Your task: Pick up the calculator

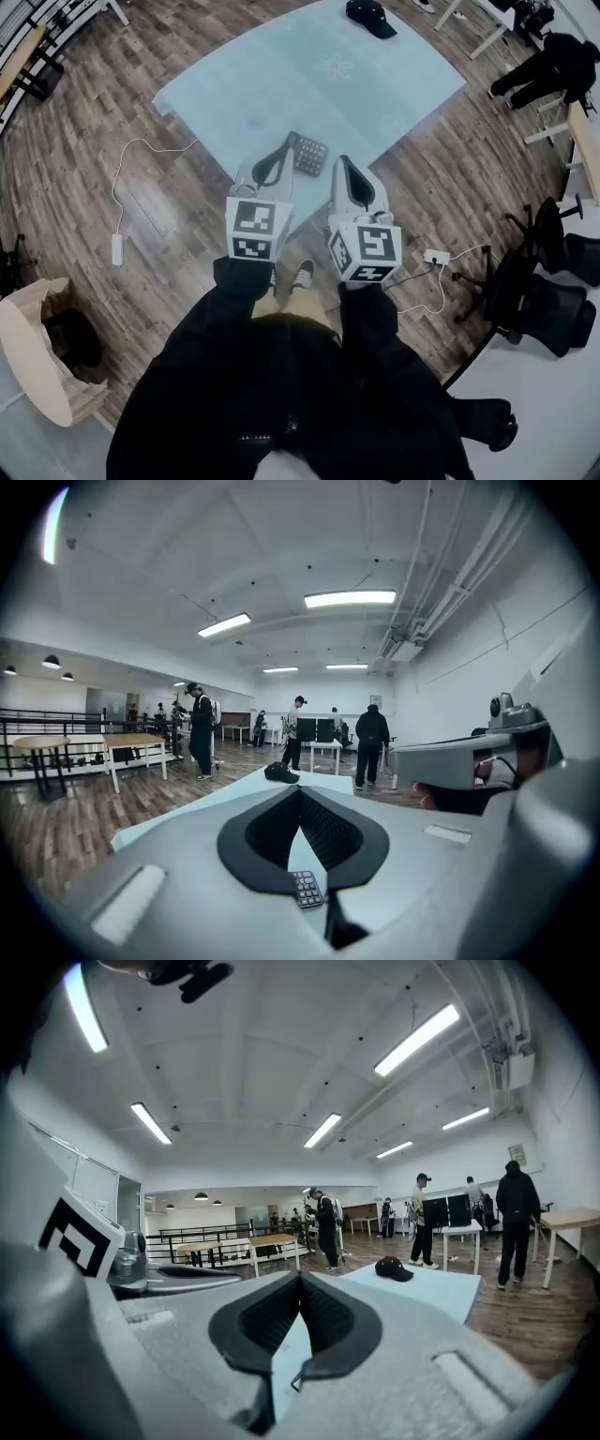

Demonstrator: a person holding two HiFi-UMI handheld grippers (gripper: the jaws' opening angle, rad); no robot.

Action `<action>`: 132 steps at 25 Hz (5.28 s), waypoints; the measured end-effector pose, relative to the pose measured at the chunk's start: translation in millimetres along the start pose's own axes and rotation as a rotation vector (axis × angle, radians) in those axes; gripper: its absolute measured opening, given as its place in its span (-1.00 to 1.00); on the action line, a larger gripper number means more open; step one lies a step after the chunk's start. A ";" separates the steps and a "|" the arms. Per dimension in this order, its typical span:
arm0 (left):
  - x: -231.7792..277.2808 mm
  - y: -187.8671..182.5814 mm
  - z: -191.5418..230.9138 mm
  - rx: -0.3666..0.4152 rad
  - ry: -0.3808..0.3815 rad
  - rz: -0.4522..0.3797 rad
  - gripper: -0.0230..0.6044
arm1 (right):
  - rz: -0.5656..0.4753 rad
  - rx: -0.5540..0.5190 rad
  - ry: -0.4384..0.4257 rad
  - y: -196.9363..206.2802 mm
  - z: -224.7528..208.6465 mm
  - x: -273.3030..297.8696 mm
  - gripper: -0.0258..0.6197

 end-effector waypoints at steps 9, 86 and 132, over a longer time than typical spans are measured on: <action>52.3 57.6 15.7 -0.062 -0.033 0.151 -0.93 | 0.143 0.041 -0.014 50.4 -27.2 43.4 -0.92; 136.6 189.8 72.1 -0.454 0.010 0.422 -0.78 | 0.393 0.135 0.023 151.9 -57.2 118.6 -0.92; 3.0 -147.4 14.3 0.128 -0.127 -0.222 -0.78 | -0.292 -0.183 0.023 -144.0 -23.9 18.7 -0.92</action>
Point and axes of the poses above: the fingertips, and each gripper's own axes: x forward along the fingers, z to its left, y out of its underside, the point moved 9 cm from there along -x, backward along the fingers, and after that the axes turned 2 degrees about -x, right-handed, at the moved point
